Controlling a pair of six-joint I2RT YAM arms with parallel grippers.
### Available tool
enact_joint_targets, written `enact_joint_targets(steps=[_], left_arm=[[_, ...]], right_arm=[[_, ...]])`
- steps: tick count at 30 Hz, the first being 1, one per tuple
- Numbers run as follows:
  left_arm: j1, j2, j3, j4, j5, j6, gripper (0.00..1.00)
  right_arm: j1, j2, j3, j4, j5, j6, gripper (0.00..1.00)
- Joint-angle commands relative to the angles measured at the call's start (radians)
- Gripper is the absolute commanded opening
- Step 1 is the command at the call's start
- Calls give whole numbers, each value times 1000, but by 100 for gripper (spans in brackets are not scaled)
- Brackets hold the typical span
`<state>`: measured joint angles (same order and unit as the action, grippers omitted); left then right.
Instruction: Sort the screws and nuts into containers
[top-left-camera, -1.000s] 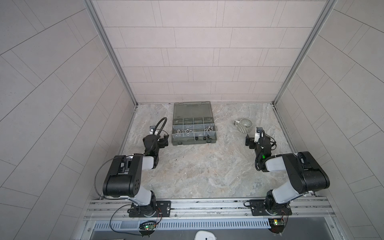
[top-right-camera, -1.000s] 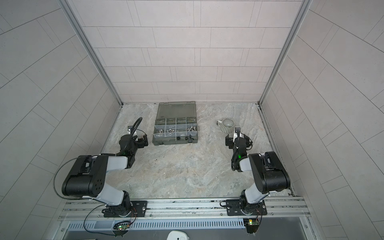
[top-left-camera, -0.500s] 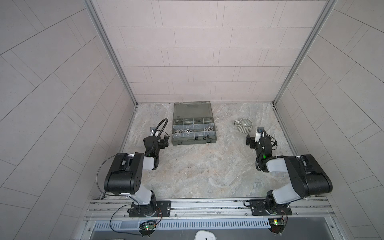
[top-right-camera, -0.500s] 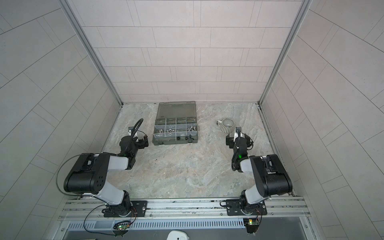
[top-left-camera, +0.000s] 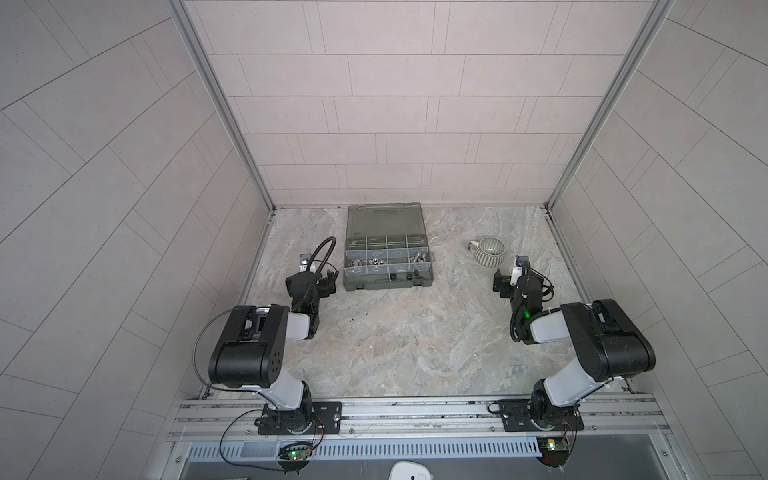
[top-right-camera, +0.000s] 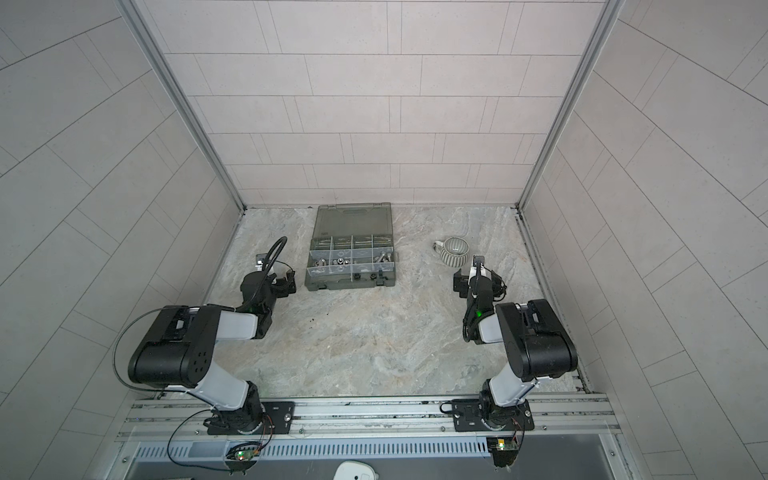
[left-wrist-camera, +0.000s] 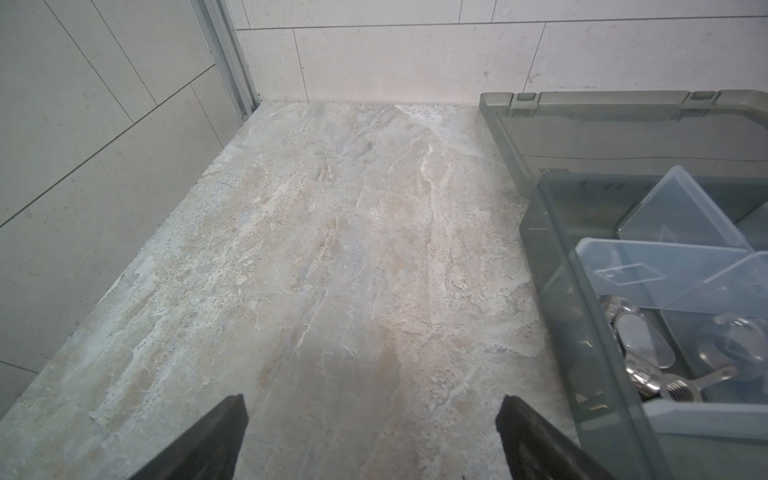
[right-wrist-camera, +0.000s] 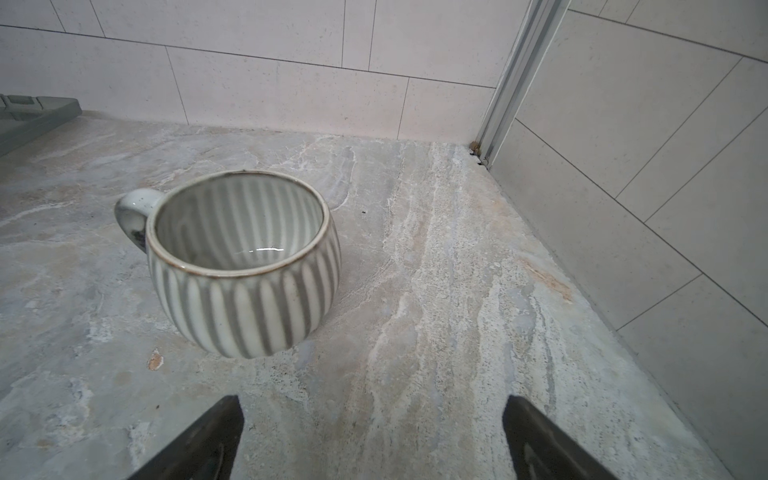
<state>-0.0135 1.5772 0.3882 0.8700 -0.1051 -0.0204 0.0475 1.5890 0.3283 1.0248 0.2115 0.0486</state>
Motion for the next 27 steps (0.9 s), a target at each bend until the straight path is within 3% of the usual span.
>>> enact_joint_targets(steps=[1,27], left_arm=[[-5,5,15,32,-3,12,100],[3,21,26,26,5,6,100]], right_arm=[[-4,-12,12,-12,27,10,99],[-3,-12,11,-9,29,7,99]])
